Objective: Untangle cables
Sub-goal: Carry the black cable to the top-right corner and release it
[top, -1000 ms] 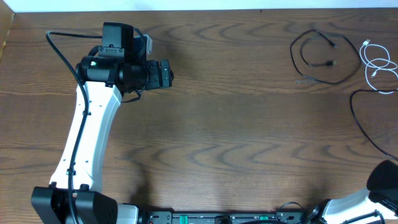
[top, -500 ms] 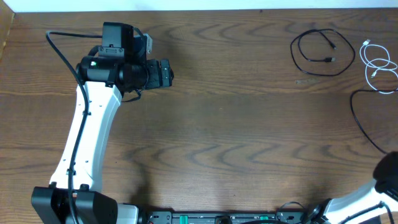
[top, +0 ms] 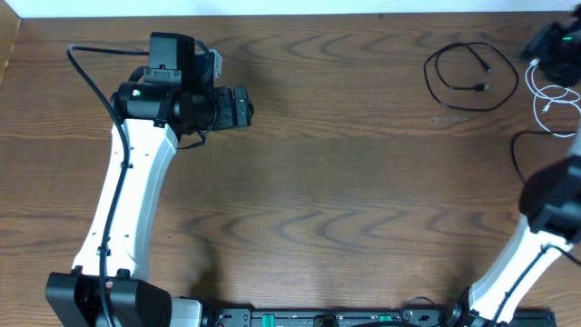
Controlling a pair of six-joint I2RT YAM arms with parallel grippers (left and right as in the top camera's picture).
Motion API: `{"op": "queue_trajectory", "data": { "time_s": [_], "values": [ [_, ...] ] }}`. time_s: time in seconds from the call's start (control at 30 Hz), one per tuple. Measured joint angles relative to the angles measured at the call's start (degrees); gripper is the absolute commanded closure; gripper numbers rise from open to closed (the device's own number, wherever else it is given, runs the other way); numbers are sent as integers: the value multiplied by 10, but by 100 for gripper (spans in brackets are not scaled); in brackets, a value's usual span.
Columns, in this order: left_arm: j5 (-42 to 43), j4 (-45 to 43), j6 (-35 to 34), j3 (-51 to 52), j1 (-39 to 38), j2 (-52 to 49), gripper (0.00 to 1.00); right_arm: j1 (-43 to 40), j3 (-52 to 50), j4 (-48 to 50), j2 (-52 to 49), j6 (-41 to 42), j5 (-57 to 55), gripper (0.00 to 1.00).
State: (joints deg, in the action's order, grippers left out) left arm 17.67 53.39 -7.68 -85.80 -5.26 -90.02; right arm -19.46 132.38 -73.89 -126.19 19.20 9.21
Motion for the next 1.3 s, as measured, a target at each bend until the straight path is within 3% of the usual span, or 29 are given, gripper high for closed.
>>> {"op": "queue_trajectory", "data": {
  "time_s": [0.1, 0.33, 0.57, 0.97, 1.3],
  "values": [
    [0, 0, 0, 0, 0, 0, 6, 30, 0, 27, -37, -23, -14, 38],
    [0, 1, 0, 0, 0, 0, 6, 92, 0, 77, -99, -264, -13, 37],
    [0, 3, 0, 0, 0, 0, 6, 123, 0, 105, -151, -403, -9, 36],
    [0, 5, 0, 0, 0, 0, 6, 119, 2, 100, -220, -484, 13, 34],
    [0, 2, 0, 0, 0, 0, 6, 136, 8, 17, -219, -509, -16, 40]
  ]
}}
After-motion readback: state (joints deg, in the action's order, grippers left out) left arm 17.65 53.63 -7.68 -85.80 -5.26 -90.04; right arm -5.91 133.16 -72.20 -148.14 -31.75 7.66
